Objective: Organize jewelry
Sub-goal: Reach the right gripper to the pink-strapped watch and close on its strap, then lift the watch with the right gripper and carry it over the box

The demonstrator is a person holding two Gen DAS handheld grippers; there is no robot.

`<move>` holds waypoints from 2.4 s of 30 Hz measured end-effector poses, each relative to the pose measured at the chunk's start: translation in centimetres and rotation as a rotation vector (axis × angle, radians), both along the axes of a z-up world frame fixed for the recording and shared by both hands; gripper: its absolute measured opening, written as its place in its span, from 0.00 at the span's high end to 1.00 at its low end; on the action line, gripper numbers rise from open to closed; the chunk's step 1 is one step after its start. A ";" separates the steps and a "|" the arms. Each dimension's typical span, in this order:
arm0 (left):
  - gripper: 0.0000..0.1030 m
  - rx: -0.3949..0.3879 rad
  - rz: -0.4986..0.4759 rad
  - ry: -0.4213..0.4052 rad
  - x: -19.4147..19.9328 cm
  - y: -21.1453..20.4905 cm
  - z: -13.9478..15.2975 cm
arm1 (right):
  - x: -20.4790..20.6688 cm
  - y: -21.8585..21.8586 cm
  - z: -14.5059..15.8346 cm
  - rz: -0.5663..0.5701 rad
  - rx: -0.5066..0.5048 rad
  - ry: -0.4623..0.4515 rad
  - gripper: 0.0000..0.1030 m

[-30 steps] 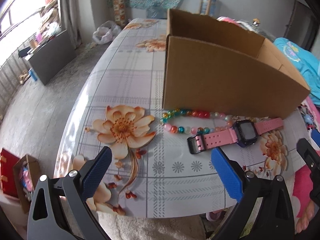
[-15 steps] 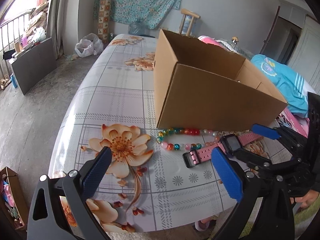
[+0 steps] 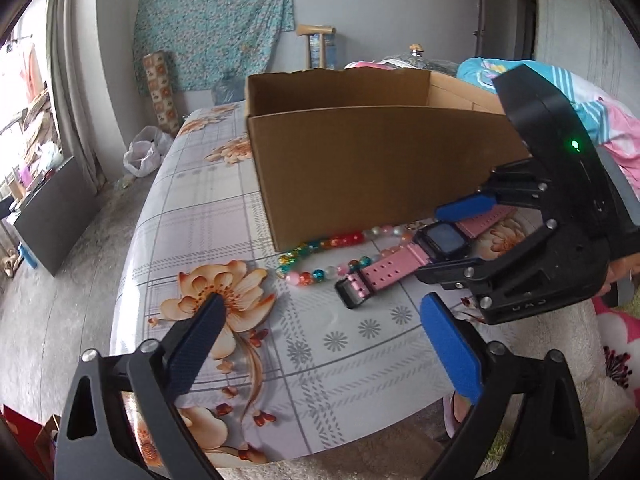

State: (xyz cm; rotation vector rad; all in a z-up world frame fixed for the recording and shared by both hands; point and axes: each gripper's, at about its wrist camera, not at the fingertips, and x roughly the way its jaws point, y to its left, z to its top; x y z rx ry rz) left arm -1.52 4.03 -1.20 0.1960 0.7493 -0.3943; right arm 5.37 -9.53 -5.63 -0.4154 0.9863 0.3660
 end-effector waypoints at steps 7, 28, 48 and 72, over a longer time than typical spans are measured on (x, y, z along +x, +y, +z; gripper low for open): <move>0.40 0.064 -0.101 -0.004 -0.5 -2.3 -1.0 | -1.5 -2.0 0.8 -0.028 0.059 0.061 0.51; 0.82 0.199 -0.274 0.010 -0.1 -8.6 -2.9 | -0.5 -9.9 2.4 0.023 0.395 0.360 0.50; 0.90 0.063 -0.189 0.180 2.6 -7.2 -2.4 | -7.4 -13.0 3.3 -0.211 0.065 -0.035 0.72; 0.95 -0.052 -0.164 -0.187 4.6 -5.8 13.0 | -6.9 -10.7 17.6 -0.264 0.074 -0.485 0.99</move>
